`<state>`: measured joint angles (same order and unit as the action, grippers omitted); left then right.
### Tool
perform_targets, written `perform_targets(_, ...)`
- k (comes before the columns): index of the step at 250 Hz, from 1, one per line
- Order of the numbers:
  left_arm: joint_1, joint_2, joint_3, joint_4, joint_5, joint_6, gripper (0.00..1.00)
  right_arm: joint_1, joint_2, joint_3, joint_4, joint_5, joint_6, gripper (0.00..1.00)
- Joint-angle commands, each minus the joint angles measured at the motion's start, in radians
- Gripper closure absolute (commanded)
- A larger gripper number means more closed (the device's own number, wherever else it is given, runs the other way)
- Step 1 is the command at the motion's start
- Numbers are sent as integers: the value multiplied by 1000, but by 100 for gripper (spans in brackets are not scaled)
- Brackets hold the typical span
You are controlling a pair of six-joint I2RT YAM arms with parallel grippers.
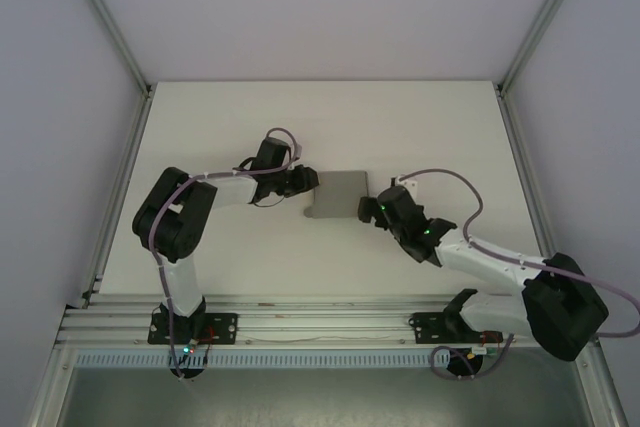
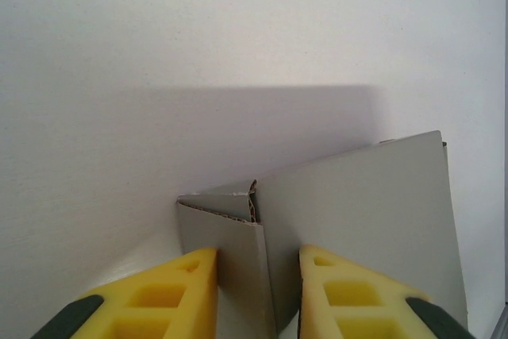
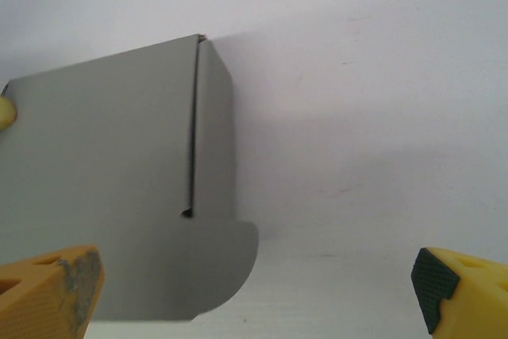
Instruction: Assemble paper box
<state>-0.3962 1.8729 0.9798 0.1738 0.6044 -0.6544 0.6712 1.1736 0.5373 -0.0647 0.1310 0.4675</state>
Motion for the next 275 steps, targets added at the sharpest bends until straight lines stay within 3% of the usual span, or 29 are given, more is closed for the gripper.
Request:
perform_targets(1, 13, 61, -52, -99, -41, 17, 74, -52, 17, 60, 7, -120, -11, 0)
perform_targets(31, 24, 62, -74, -72, -22, 8, 77, -107, 79, 117, -13, -182, 13, 0)
perform_targets(143, 81, 48, -204, 210, 127, -36, 79, -257, 346, 237, 94, -616, 78, 1)
perform_targets(195, 96, 76, -220, 290, 179, -32, 79, -344, 486, 240, 275, -871, 136, 9)
perform_targets(275, 99, 98, -205, 291, 171, -14, 79, -369, 609, 259, 514, -1081, 258, 25)
